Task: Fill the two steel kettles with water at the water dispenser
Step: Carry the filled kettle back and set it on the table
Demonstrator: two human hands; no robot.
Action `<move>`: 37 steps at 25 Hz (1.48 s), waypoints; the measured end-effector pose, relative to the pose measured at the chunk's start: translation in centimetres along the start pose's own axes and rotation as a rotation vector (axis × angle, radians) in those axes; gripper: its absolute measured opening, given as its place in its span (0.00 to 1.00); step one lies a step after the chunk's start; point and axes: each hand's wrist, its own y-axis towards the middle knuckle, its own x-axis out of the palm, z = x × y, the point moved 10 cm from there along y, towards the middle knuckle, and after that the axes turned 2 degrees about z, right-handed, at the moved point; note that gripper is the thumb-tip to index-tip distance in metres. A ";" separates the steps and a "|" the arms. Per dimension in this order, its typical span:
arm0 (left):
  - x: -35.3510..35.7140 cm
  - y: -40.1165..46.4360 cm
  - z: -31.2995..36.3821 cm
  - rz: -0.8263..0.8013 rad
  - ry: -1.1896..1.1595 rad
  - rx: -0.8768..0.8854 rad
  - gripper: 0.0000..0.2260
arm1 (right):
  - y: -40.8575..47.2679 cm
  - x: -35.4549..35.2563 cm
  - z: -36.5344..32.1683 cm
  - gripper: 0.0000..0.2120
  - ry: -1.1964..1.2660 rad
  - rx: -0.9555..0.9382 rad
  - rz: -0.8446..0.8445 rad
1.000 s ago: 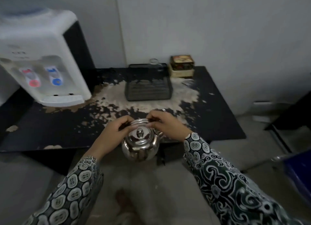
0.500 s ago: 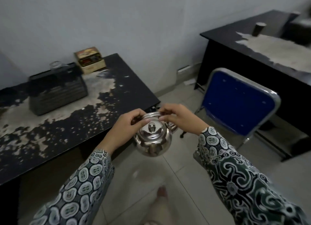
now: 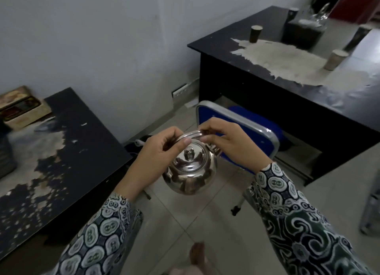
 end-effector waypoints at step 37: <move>52.9 33.6 12.3 0.019 -0.128 -0.149 0.14 | -3.3 -52.2 35.4 0.06 -0.082 -0.009 -0.248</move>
